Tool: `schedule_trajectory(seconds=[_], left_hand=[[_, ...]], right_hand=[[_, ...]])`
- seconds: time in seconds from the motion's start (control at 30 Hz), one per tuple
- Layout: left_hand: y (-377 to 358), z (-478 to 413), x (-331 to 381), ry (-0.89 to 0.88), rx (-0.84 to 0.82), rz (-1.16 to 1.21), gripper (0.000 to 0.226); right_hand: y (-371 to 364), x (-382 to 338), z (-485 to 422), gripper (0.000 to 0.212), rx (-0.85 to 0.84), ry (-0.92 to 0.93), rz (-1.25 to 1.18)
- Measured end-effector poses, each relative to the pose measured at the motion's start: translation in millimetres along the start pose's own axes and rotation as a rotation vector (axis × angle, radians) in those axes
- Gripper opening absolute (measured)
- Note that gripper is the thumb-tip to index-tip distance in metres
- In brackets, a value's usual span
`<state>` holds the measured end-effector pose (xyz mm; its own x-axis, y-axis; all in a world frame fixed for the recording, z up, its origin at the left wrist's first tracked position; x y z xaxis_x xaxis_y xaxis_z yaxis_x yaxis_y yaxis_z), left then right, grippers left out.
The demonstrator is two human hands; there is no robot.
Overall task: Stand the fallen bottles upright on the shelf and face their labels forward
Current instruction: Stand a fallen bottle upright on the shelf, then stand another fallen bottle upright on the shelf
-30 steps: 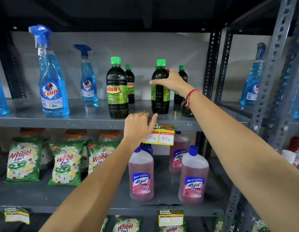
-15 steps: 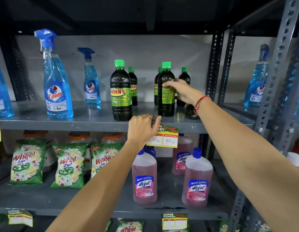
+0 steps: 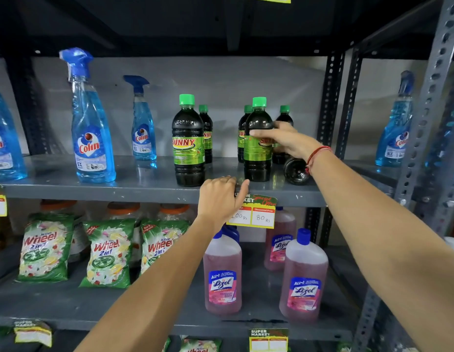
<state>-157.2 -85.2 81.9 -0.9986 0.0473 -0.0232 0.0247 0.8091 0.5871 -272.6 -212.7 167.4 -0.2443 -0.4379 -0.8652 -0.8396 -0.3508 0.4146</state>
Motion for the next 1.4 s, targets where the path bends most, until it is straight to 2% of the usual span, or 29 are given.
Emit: schedule_trajectory(seconds=[0.1, 0.13, 0.23, 0.37, 0.47, 0.6, 0.73, 0.83, 1.0, 1.2, 1.3, 1.4], left_hand=[[-0.5, 0.0, 0.0, -0.001, -0.008, 0.003, 0.061], [-0.4, 0.0, -0.3, -0.003, -0.006, 0.008, 0.062], [-0.3, -0.1, -0.6, -0.012, 0.001, 0.022, 0.064], [-1.7, 0.0, -1.0, -0.016, -0.011, 0.028, 0.064], [0.8, -0.3, 0.2, -0.034, 0.006, 0.03, 0.058], [8.2, 1.4, 3.2, -0.059, 0.067, 0.038, 0.048], [12.4, 2.3, 4.3, -0.061, 0.099, 0.021, 0.045], [14.2, 2.1, 5.5, -0.072, 0.106, 0.028, 0.043], [12.4, 1.8, 5.0, -0.077, 0.101, 0.027, 0.043], [12.4, 1.8, 6.5, -0.096, 0.083, 0.028, 0.042], [9.4, 0.7, 6.6, -0.114, 0.045, 0.058, 0.045], [13.1, 5.4, -2.8, 0.012, 0.066, 0.211, 0.045]], right_hand=[[2.6, -6.0, -1.6, 0.083, 0.175, 0.015, 0.257], [1.6, -6.8, -1.6, 0.09, 0.225, 0.03, 0.302], [-3.9, -8.5, 2.8, 0.084, 0.293, 0.085, 0.261], [-8.9, 2.8, 6.2, 0.09, 0.256, 0.065, 0.074], [-13.7, 4.4, 9.5, 0.05, 0.241, 0.084, 0.02], [-17.6, 1.4, 19.1, 0.064, 0.27, 0.105, -0.008], [-23.4, -3.5, 30.5, 0.05, 0.264, 0.115, -0.031], [-27.2, -4.9, 35.6, 0.061, 0.254, 0.109, -0.087], [-29.1, -8.7, 40.9, 0.059, 0.238, 0.125, -0.1], [-31.3, -11.8, 48.2, 0.07, 0.229, 0.103, -0.083], [-9.3, -17.9, 60.2, 0.068, 0.356, 0.142, -0.05], [31.7, -21.3, 72.0, 0.059, 0.588, 0.184, 0.103]])
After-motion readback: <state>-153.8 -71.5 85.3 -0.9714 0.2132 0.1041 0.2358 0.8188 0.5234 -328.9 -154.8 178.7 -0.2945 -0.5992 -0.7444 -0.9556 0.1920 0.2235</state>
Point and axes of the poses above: each hand's wrist, its own z-axis away from the middle knuckle, its own y-axis out of the back of the hand, x = y × z, the point moved 9 cm from there along -z, towards the middle knuckle, and after that the axes turned 7 degrees about -x, right-handed, at the moved point
